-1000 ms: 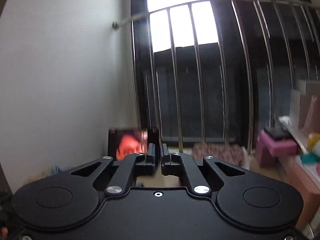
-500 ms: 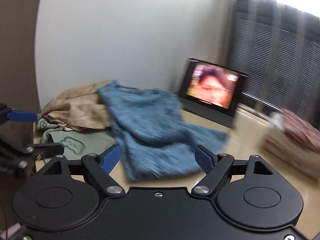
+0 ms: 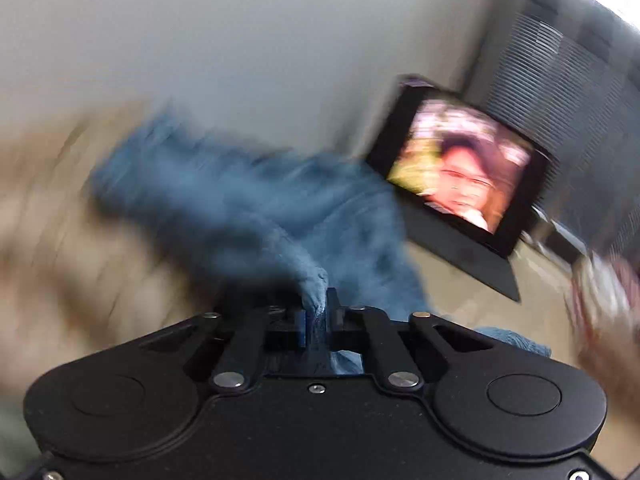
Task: Fold clothes
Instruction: 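Lift the blue knit garment off the pile with the right gripper, then lower the blue garment onto the open table and release it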
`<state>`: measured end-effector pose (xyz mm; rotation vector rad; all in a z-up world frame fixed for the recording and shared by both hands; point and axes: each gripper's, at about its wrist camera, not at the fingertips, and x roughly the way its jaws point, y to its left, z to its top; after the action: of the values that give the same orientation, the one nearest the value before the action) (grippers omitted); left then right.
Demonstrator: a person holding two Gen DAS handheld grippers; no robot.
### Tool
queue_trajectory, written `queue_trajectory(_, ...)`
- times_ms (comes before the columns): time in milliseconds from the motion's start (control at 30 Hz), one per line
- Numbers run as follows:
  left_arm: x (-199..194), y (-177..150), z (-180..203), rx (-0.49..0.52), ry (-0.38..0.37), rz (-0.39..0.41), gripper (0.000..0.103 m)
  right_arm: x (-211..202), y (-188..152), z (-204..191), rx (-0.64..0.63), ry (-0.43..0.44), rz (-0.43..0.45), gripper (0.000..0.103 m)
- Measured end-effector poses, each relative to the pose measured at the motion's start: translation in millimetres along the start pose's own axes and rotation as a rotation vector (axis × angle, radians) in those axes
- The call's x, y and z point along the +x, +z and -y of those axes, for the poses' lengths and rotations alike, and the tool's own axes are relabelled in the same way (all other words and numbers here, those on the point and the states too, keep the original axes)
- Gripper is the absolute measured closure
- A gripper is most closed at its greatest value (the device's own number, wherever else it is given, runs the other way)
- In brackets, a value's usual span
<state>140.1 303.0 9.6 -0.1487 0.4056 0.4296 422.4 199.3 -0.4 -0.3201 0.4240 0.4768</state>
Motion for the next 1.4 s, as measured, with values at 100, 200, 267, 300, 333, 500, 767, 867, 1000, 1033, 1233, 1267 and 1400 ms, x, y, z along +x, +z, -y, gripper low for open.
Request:
queue_trajectory(100,1,-3,-4,-0.016,0.002,-0.006,0.0,-25,15,49,0.198,-0.074,0.15,0.097)
queue_trajectory(200,2,-4,0,-0.017,-0.008,-0.014,0.0,-68,27,94,0.313,-0.166,0.333,0.097)
queue_trajectory(267,3,-3,5,-0.009,-0.019,-0.013,0.0,-100,31,116,0.331,-0.226,0.445,0.097)
queue_trajectory(300,2,-3,8,-0.001,-0.025,-0.009,0.0,-117,32,126,0.339,-0.242,0.496,0.097)
queue_trajectory(333,1,-2,12,0.007,-0.031,-0.004,0.0,-132,32,134,0.341,-0.256,0.542,0.097)
queue_trajectory(500,-5,5,37,0.04,-0.064,0.005,0.0,-210,25,165,0.312,-0.296,0.71,0.097)
queue_trajectory(767,-30,14,93,0.122,-0.178,0.02,0.0,-255,-11,225,0.332,0.009,0.457,0.096)
queue_trajectory(867,-38,16,117,0.151,-0.239,0.003,0.0,-284,-26,232,0.327,0.08,0.443,0.096)
queue_trajectory(1000,-51,18,147,0.178,-0.304,0.01,0.0,-341,-29,246,0.318,0.158,0.51,0.096)
queue_trajectory(1033,-55,19,154,0.174,-0.326,0.01,0.0,-352,-26,250,0.321,0.188,0.526,0.096)
queue_trajectory(1233,-74,20,187,0.189,-0.373,0.029,0.0,-389,-7,260,0.3,0.341,0.582,0.095)
queue_trajectory(1267,-76,19,191,0.196,-0.372,0.028,0.0,-390,-5,261,0.291,0.332,0.58,0.094)
queue_trajectory(1400,-74,9,201,0.218,-0.359,-0.006,0.0,-370,-10,269,0.3,0.253,0.533,0.092)
